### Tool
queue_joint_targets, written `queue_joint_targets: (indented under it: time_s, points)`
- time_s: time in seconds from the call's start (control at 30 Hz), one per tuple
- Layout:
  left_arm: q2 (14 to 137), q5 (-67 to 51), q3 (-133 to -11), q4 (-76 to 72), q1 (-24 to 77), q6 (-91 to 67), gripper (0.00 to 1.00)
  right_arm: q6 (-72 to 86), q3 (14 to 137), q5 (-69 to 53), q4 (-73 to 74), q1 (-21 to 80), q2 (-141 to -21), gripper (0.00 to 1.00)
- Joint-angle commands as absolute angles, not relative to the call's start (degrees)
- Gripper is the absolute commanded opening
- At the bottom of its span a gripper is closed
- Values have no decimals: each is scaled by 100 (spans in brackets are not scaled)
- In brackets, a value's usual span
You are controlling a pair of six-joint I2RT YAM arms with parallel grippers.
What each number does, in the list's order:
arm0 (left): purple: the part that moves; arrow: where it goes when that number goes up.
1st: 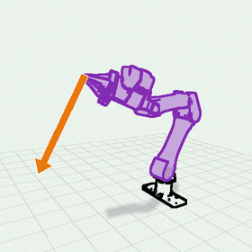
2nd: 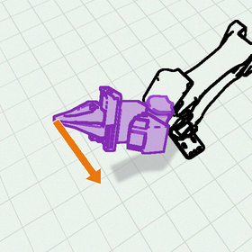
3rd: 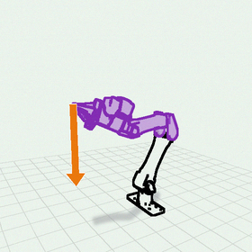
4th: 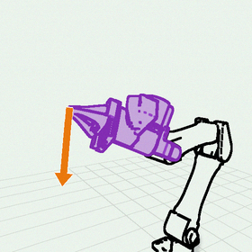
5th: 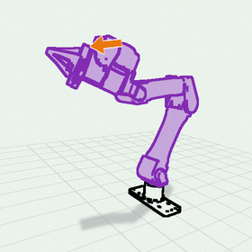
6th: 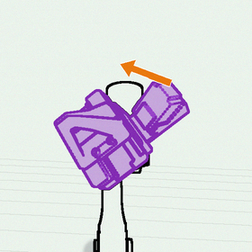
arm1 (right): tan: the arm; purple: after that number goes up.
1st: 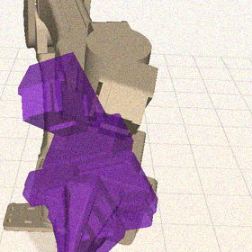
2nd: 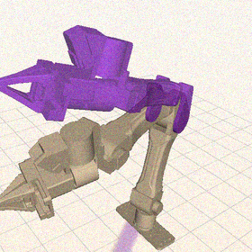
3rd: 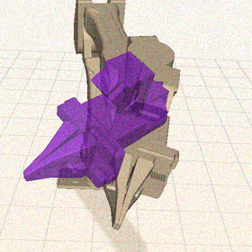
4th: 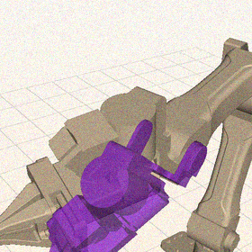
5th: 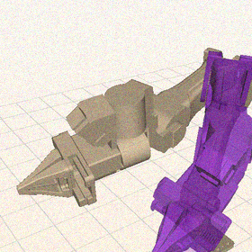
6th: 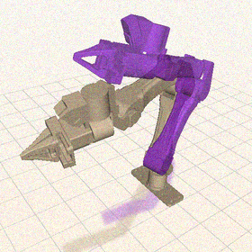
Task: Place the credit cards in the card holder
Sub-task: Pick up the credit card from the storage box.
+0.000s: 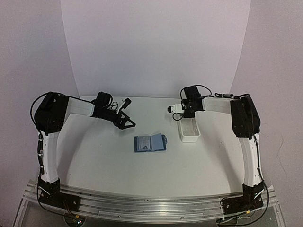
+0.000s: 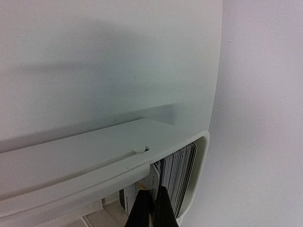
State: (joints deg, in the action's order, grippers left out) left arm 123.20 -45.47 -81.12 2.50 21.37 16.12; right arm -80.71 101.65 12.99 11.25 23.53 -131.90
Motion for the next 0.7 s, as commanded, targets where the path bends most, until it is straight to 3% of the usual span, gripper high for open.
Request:
queue_joint_targets:
  time_s: [0.0,0.4,0.67]
  points:
    - [12340,-4784,-8082,228,2127,1554,99,-7920,10388,1215,1495,2343,-12838,0]
    - [12318,-4883,-8034,233,2127,1485,99,-7652,10634,1158,1749,2306,-13016,8]
    - [12322,-4887,-8050,303,2134,1493,99,-7580,10766,1207,1791,2308,-12980,0]
